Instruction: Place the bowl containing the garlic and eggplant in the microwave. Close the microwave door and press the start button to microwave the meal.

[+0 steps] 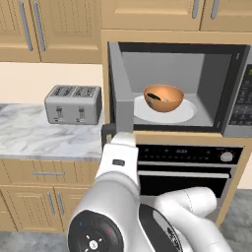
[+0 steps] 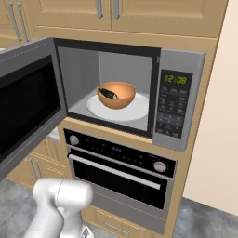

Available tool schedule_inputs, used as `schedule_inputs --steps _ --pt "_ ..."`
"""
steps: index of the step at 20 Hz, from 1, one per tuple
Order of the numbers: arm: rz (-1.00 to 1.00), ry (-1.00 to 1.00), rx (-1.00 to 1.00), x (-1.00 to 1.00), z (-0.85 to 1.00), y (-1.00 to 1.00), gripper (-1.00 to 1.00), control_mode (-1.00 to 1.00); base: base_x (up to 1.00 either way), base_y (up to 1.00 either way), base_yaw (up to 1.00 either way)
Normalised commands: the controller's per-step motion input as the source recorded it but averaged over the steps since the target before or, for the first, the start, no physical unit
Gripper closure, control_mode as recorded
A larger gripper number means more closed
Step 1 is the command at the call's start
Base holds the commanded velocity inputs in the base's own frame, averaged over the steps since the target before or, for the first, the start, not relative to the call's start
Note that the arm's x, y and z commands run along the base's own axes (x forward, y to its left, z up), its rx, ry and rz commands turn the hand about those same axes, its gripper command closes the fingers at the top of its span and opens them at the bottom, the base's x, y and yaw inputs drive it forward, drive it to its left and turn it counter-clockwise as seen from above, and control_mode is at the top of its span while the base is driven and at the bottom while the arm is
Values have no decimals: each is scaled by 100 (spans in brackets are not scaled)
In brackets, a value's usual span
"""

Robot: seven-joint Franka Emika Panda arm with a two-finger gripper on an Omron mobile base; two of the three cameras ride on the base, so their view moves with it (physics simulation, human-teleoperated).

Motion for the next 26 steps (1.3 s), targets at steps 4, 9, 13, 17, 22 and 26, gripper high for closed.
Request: schedule_inputs --steps 4,9,13,17,22,26 --pt "-3 0 -17 7 0 63 -100 -100 0 0 0" --pt "-2 -31 -20 -30 0 72 -100 -100 0 0 0" --pt "-4 -36 -24 -28 0 95 -100 -100 0 0 0" --pt "-18 -6 -17 15 0 80 -100 -100 0 0 0" --pt "-30 0 -5 54 0 9 -100 -100 0 0 0" --pt "-32 0 -2 53 0 0 -100 -100 0 0 0"
